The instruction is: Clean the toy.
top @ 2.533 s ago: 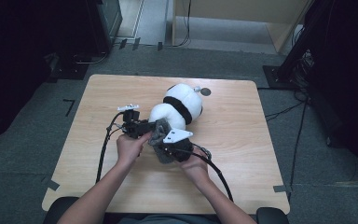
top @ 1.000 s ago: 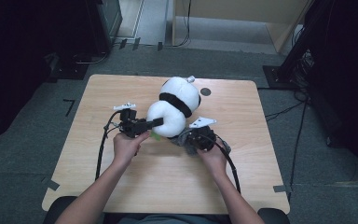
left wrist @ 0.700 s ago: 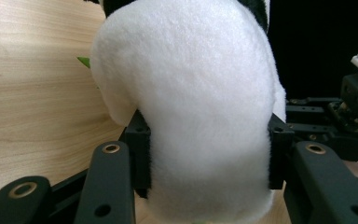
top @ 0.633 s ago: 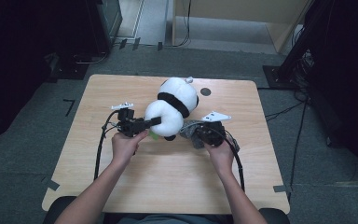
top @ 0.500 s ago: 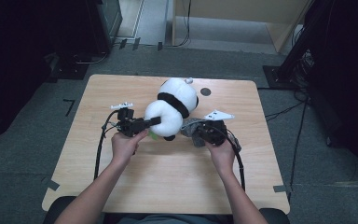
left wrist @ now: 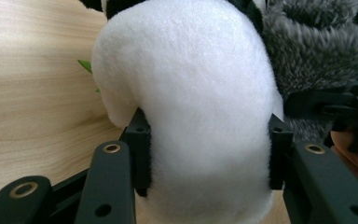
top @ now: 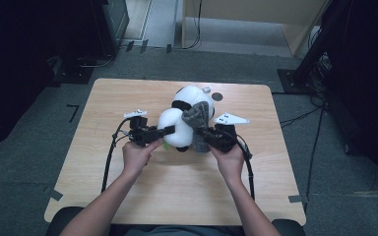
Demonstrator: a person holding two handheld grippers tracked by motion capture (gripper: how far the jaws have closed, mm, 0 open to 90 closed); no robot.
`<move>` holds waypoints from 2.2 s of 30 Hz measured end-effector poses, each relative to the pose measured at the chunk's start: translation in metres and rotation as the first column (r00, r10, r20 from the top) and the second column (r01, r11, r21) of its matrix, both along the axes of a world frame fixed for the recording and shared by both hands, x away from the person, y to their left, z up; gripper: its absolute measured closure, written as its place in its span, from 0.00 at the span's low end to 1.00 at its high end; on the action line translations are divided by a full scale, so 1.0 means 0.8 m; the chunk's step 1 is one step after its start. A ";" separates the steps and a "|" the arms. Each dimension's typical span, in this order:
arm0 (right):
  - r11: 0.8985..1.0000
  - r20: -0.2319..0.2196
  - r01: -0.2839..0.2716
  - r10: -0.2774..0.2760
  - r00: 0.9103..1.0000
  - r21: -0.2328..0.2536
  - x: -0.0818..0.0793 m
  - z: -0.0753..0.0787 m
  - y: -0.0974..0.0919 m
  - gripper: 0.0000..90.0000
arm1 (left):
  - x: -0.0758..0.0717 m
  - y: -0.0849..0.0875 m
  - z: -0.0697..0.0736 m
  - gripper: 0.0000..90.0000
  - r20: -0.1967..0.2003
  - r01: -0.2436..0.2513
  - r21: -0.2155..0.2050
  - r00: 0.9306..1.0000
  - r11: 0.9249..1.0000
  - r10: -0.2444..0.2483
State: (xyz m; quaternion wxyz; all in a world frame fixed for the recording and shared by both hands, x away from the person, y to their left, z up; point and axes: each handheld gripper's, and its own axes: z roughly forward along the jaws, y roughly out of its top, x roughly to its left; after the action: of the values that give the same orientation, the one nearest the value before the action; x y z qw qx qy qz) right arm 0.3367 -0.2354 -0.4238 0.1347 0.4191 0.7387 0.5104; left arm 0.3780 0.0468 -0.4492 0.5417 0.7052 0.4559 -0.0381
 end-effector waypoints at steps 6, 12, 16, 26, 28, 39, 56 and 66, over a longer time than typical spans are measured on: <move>0.999 0.006 -0.039 0.039 0.999 -0.026 -0.006 0.003 0.022 0.90 | -0.001 0.001 0.001 0.58 0.021 -0.021 0.019 1.000 1.000 0.021; 0.995 0.016 -0.099 0.100 0.995 -0.026 -0.016 0.005 0.044 0.90 | -0.002 -0.002 0.001 0.58 0.022 -0.020 0.021 1.000 1.000 0.020; 0.988 0.024 -0.141 0.142 0.990 -0.057 -0.025 0.001 0.071 0.89 | -0.004 -0.007 0.002 0.58 0.028 -0.016 0.030 1.000 0.999 0.015; 0.982 0.080 -0.171 0.177 0.981 -0.076 -0.041 -0.017 0.098 0.89 | 0.000 -0.001 -0.001 0.58 -0.054 -0.027 -0.055 0.998 0.998 0.024; 0.978 0.105 -0.179 0.190 0.976 -0.105 -0.044 -0.021 0.102 0.89 | 0.000 0.000 -0.001 0.58 -0.059 -0.031 -0.059 0.998 0.998 0.028; 0.948 0.110 -0.229 0.258 0.960 -0.222 -0.040 -0.048 0.109 0.90 | 0.002 0.003 0.000 0.58 -0.073 -0.035 -0.076 0.997 0.996 0.029; 0.930 0.064 -0.234 0.262 0.963 -0.284 -0.024 -0.068 0.094 0.91 | 0.003 0.006 0.003 0.57 -0.067 -0.033 -0.103 0.997 0.994 0.026; 0.922 0.027 -0.211 0.232 0.972 -0.325 -0.014 -0.073 0.079 0.91 | 0.003 0.007 0.006 0.57 -0.054 -0.020 -0.099 0.998 0.995 0.015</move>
State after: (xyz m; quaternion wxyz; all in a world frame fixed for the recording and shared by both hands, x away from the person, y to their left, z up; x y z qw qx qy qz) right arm 0.3254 -0.1726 -0.4826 0.1661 0.2888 0.8496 0.4090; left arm 0.3803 0.0524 -0.4447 0.5640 0.6721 0.4740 -0.0746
